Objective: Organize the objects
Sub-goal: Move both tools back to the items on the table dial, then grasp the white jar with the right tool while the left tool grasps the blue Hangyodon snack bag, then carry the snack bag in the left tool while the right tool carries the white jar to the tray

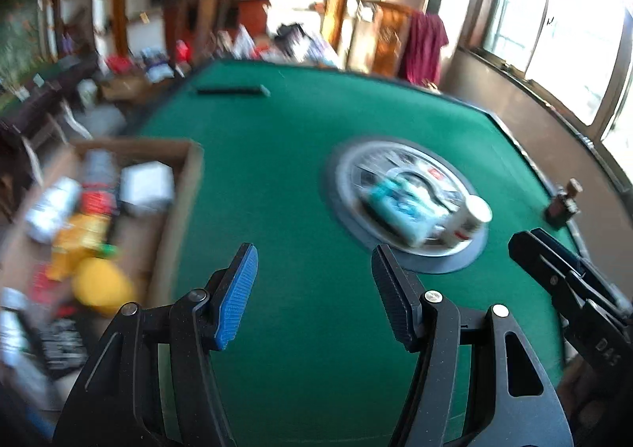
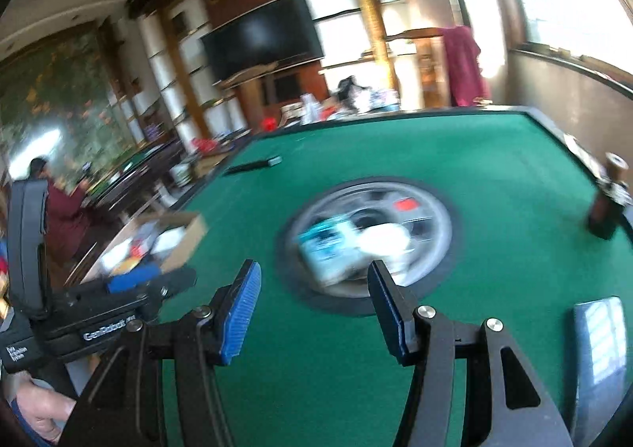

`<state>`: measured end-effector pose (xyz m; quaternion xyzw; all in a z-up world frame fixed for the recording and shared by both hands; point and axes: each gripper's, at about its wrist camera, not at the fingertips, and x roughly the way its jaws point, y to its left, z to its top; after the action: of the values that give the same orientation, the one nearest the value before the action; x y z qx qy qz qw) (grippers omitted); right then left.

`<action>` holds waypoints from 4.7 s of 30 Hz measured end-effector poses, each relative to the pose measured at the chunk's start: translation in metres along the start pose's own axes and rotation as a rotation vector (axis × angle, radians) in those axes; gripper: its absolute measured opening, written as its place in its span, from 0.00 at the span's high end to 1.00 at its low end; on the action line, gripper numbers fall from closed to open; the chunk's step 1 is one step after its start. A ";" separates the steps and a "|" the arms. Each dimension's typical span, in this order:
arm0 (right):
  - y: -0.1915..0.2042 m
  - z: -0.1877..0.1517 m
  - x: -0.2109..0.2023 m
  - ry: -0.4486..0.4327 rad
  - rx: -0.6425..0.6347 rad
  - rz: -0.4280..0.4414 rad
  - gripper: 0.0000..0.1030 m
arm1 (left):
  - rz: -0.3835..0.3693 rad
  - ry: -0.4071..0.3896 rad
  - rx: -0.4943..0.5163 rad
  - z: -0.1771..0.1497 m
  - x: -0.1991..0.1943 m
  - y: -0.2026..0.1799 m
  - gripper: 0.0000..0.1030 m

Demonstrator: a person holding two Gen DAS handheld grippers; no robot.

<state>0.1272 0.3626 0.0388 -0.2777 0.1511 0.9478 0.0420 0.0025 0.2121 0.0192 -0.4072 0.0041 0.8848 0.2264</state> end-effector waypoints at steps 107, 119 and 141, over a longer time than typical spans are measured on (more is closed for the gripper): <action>-0.006 -0.011 0.065 0.187 -0.086 -0.043 0.67 | 0.068 0.070 0.234 -0.005 0.072 -0.031 0.56; 0.002 -0.012 0.059 0.150 -0.124 -0.076 0.67 | 0.064 0.021 0.222 0.002 0.058 -0.026 0.56; 0.029 -0.015 0.049 0.098 -0.161 -0.064 0.67 | 0.077 -0.082 0.193 0.012 0.023 -0.014 0.56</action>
<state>0.0890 0.3301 0.0081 -0.3308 0.0672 0.9403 0.0425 -0.0138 0.2364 0.0130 -0.3465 0.0955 0.9043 0.2302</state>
